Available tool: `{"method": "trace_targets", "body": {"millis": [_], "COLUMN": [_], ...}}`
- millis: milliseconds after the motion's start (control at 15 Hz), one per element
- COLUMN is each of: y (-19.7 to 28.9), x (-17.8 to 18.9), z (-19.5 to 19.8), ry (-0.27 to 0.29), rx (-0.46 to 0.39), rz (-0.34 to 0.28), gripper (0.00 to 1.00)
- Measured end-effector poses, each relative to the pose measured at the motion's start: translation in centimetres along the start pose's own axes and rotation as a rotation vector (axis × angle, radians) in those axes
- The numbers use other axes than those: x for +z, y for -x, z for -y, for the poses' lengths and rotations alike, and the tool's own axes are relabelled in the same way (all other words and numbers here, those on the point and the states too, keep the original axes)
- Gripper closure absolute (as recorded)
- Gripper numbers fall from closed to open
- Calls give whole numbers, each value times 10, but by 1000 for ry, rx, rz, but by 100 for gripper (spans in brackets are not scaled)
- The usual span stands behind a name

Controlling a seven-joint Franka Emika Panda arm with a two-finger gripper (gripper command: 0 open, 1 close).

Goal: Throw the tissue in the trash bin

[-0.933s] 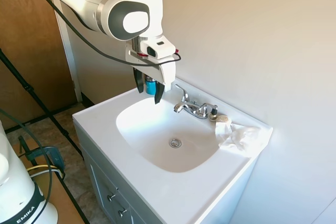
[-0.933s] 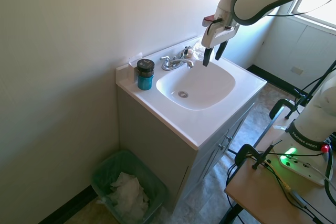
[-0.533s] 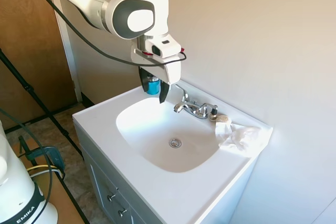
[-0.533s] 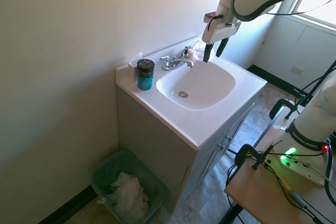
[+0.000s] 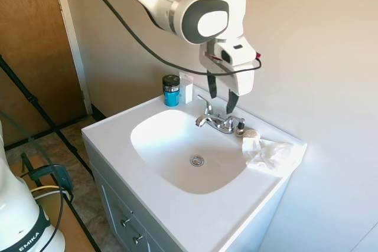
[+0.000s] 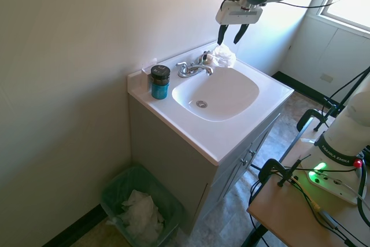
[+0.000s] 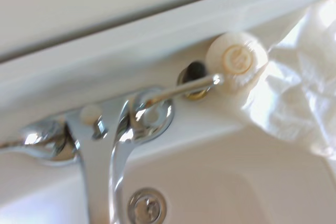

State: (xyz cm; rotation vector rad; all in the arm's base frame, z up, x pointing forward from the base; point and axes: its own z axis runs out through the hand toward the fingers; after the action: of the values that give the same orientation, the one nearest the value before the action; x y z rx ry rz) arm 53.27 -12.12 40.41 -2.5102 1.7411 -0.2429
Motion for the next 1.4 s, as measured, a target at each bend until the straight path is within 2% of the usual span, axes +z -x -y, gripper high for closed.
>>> {"method": "trace_targets", "body": {"millis": [267,467,667,1000,1400], "y": [-45,-67,-84,-104,-121], "x": [30,62,85,106,141], "z": [-9,-18,-12,8,17], "ry": [41,78,89,90,125], "rx": [135,207,266,332,365], "rz": [-5,-9,-27,-48,-52], "gripper": [0,0,0,0,0]}}
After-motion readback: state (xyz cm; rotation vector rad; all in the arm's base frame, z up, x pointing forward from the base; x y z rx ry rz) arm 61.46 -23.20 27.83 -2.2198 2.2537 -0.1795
